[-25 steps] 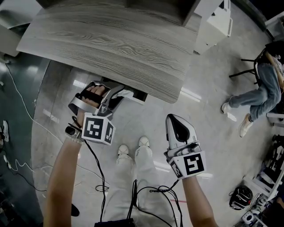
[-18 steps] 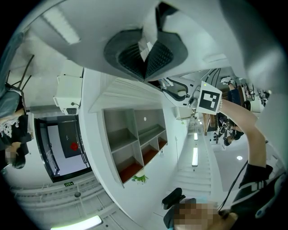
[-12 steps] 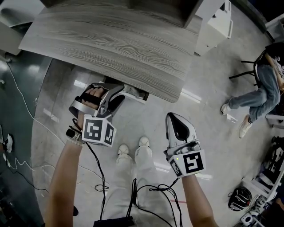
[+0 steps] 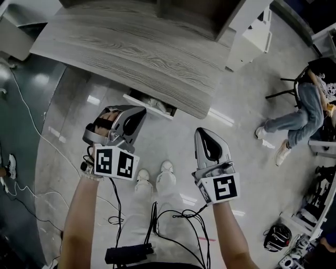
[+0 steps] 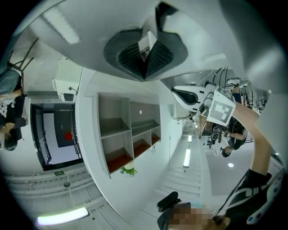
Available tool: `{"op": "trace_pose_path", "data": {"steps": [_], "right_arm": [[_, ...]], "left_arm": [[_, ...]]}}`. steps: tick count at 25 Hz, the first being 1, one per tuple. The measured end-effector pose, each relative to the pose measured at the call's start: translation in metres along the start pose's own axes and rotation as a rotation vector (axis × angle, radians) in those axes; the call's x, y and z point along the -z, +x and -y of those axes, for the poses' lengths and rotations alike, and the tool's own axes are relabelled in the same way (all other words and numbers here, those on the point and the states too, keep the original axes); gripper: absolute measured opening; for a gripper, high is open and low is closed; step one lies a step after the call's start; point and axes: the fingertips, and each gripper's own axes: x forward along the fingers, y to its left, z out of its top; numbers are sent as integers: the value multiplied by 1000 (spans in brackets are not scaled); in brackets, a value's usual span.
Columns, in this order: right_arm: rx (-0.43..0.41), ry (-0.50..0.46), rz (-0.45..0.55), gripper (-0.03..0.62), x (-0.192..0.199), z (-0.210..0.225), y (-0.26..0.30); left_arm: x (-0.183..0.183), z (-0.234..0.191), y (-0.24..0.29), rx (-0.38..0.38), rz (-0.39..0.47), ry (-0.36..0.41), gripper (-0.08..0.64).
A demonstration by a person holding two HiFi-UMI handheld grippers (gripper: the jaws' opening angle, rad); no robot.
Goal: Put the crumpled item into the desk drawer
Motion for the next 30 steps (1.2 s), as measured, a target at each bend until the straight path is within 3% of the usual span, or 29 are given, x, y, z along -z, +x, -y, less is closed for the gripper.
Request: {"op": "trace_pose_path", "data": {"steps": [10,16,22,27,30], "right_arm": [[1,-66,56,9,-62,-17,-20],[-24,-124,102,9,-101,-36,-35],[-79,-193,175,9,-147,-65,-48],[-94,-206,218,9,-174,-85,-57],[-94,-206,234,9,-184,-91,-63]], "left_arm": [[-30,-55,-77,-132,96,-276,8],[-54,-79,-127,-196,206,-414,8],[-83,-109,-183,-248,342,-433,6],[-88,-118,-220,-268,389,-445,6],[-85,-119,-238,-275,407,-498,6]]}}
